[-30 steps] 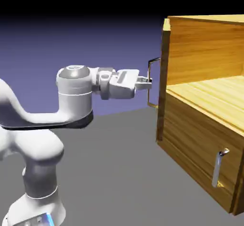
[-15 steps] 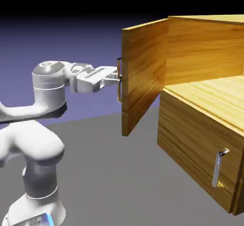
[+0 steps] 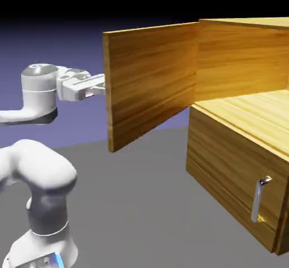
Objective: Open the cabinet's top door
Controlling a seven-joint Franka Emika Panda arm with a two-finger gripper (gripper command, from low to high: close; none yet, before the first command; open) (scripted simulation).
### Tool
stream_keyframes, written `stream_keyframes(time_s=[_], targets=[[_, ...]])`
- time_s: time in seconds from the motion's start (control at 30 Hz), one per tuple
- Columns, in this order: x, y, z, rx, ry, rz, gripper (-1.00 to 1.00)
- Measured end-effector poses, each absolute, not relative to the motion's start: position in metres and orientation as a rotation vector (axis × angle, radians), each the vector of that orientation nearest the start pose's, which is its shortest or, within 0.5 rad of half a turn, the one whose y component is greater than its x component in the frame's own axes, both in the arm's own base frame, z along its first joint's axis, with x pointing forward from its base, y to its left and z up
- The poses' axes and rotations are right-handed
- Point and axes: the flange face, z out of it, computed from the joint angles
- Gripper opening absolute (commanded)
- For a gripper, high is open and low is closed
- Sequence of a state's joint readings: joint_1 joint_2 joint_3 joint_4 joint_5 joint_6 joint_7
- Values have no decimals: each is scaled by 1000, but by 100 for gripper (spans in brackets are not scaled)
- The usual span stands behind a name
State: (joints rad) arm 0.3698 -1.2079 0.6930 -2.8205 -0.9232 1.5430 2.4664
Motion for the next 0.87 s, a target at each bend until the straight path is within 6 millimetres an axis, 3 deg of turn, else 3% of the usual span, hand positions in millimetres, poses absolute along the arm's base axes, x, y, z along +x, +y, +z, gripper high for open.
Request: stream_keyframes(time_s=[0.4, 0.87], targets=[[141, 282, 518, -1286, 2147, -2428, -100], [156, 399, 518, -1092, 2432, -2492, -100]])
